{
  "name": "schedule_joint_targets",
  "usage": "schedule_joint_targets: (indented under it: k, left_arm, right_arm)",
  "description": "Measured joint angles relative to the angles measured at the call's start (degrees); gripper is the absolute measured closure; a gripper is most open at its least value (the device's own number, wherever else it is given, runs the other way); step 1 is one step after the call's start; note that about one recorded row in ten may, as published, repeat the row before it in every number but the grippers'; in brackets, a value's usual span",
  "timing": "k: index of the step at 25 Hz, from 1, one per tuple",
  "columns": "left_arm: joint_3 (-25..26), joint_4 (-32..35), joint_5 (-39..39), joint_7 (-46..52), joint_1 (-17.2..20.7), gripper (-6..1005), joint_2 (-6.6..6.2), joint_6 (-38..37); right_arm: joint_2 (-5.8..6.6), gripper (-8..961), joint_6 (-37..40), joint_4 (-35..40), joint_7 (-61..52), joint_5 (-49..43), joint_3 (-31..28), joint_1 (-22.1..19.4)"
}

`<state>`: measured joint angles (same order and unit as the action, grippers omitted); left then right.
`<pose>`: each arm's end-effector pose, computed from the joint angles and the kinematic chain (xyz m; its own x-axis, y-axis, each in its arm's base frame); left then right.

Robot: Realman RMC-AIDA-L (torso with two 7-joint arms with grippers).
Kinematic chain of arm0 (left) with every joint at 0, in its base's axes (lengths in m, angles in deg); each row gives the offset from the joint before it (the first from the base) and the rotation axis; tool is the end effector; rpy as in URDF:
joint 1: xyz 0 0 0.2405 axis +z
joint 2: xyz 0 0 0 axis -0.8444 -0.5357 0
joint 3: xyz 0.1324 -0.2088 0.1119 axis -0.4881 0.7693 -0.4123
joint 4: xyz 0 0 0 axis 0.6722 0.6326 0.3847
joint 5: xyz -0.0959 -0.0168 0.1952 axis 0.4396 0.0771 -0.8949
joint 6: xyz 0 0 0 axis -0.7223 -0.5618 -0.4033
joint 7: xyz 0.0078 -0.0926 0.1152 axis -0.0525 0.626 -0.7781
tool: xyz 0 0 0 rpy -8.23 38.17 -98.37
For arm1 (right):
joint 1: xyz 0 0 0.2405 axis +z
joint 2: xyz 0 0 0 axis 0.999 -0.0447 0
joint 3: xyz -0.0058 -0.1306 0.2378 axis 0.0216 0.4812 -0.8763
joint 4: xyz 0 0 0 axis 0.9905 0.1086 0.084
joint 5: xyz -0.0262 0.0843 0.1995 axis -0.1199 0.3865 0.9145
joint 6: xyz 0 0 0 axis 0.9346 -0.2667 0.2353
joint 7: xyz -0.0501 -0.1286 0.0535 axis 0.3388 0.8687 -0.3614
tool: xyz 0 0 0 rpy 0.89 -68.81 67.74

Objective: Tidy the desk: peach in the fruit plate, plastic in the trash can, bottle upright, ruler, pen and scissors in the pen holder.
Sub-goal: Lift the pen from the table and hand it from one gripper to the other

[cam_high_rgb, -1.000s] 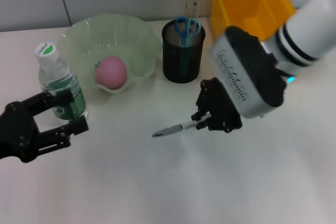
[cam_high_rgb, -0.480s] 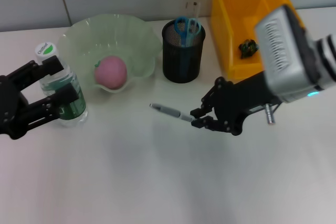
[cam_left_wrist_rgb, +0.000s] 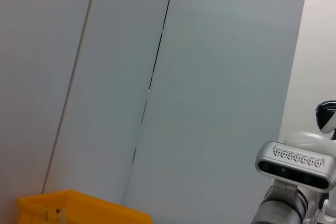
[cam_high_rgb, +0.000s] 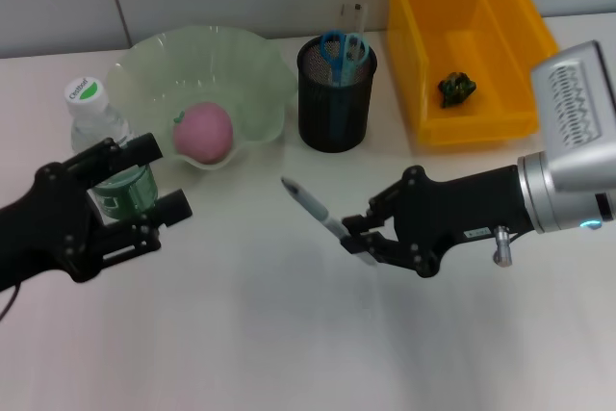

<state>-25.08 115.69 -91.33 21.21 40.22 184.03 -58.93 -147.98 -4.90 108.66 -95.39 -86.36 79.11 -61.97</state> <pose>-0.2755 0.2809 0.0163 0.5867 0.1697 0.7918 0.3904 -0.9160 -0.0929 0.2291 0.3398 -0.0348 0.9681 -0.0573 -0.2441 -0.0969 -0.9834 -0.1534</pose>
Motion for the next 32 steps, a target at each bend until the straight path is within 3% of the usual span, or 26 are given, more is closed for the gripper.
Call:
schedule_joint_targets:
  k: [15, 16, 23, 26, 32]
  left_arm:
    - [-0.6, -7.3, 0.4, -7.0, -1.5, 185, 0.15, 0.0]
    - [-0.6, -11.2, 0.4, -9.8, -2.7, 185, 0.18, 0.4]
    - [-0.6, -12.3, 0.4, -10.7, -3.1, 185, 0.23, 1.0]
    - [-0.7, -17.5, 0.4, -14.1, -6.0, 185, 0.38, 1.4]
    - [-0.7, -20.2, 0.2, -15.7, -8.1, 185, 0.52, 1.4]
  right_arm:
    - [-0.09, 820, 2.9, -11.4, 7.7, 16.8, -0.1, -1.5]
    - [-0.08, 819, 3.4, -12.2, 8.4, 17.5, -0.2, -1.5]
    - [-0.07, 814, 5.4, -15.8, 10.7, 19.3, -0.5, -1.3]
    - [-0.12, 811, 5.9, -16.7, 11.2, 19.4, -0.3, -1.2]
    - [-0.16, 807, 6.1, -17.5, 11.3, 19.6, -0.5, -1.2]
